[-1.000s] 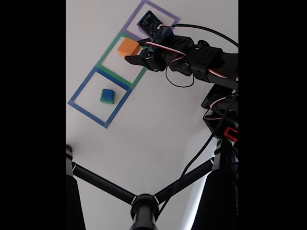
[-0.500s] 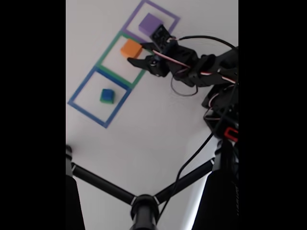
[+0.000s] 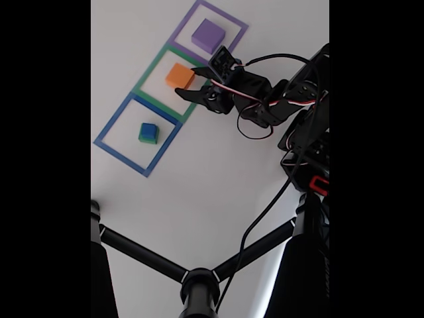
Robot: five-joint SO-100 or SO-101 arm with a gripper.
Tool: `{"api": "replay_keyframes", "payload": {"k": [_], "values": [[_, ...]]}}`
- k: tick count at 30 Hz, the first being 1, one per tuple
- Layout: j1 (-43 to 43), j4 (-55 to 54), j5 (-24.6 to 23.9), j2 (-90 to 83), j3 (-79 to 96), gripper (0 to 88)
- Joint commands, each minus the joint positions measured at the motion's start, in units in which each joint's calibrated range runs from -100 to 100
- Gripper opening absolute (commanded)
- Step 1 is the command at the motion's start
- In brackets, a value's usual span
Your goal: Tower of hanoi
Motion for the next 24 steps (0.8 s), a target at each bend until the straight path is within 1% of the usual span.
{"api": "replay_keyframes", "payload": {"k": [1, 10, 24], "values": [[-0.62, -3.91, 0.59, 1.54, -0.96, 10.6], [-0.62, -7.23, 0.59, 5.50, -1.32, 11.3], [-0.62, -9.25, 0.59, 9.94, -4.05, 12.2]]}}
